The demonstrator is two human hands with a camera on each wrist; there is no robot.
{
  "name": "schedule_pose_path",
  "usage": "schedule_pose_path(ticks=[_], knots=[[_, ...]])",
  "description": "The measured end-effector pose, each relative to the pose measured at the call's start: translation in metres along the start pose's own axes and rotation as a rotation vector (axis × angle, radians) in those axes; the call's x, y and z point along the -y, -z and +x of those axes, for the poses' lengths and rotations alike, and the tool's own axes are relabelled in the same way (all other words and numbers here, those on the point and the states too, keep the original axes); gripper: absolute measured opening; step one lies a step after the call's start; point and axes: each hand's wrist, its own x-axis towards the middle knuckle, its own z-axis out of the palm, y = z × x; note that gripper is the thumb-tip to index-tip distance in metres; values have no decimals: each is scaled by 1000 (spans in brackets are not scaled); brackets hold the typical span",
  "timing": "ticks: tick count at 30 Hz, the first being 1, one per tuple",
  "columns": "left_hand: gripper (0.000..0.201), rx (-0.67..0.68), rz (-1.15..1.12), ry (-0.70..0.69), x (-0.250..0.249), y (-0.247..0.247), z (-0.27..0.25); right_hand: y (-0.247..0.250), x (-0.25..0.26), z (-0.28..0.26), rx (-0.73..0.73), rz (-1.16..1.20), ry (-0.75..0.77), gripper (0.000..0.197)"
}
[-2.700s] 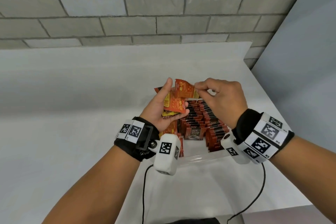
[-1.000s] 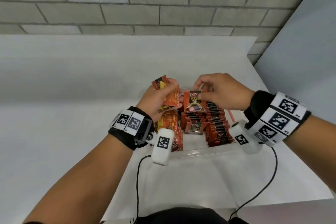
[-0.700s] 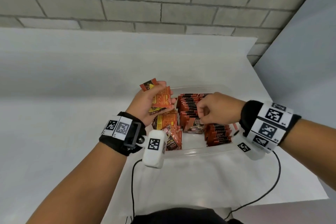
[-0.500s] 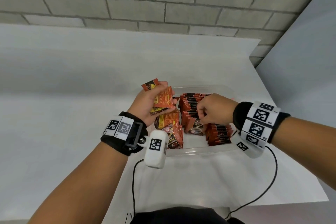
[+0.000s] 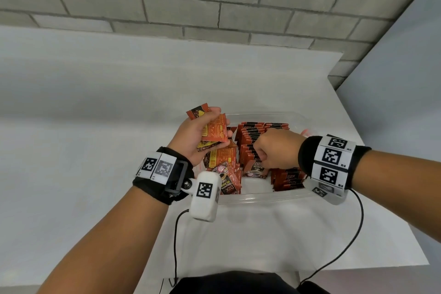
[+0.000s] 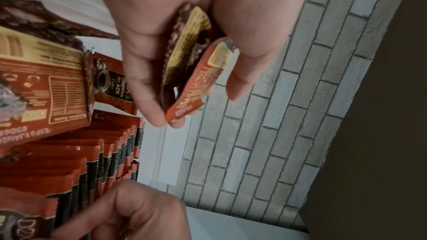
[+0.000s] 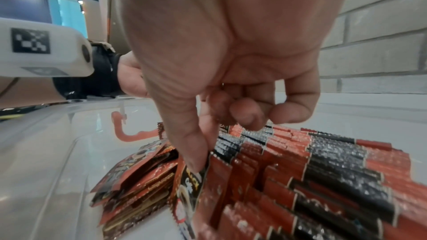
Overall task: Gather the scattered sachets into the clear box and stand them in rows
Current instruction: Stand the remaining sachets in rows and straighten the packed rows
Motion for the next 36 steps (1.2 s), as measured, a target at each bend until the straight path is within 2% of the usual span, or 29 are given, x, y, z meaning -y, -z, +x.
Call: schedule_pose_path(ticks=[2, 7, 19, 24, 26, 29, 31, 33, 35, 36], knots=[[12, 5, -6, 2, 0, 0, 0, -1, 2, 1, 13, -18, 4, 11], [14, 4, -12, 10, 0, 1, 1, -1, 1, 2, 26, -19, 14, 10], [26, 31, -68, 40, -2, 3, 2, 0, -5, -1, -46, 116, -11, 22], [28, 89, -75, 58, -6, 0, -2, 23, -11, -17, -158, 333, -17, 18], [25, 93, -55, 53, -7, -5, -3, 31, -15, -23, -268, 469, -33, 12], [22, 92, -7, 48, -5, -12, -2, 34, -17, -24, -451, 771, -69, 23], [22, 116, 56, 45, -4, -18, -3, 34, -13, -22, -456, 926, -66, 31], [23, 151, 113, 42, -3, -23, -4, 31, -9, -21, -422, 939, -36, 38], [28, 162, 144, 41, -2, -27, -4, 28, -9, -20, -417, 931, -14, 35], [35, 157, 150, 45, -1, -29, -3, 27, -10, -20, -439, 949, -11, 27]])
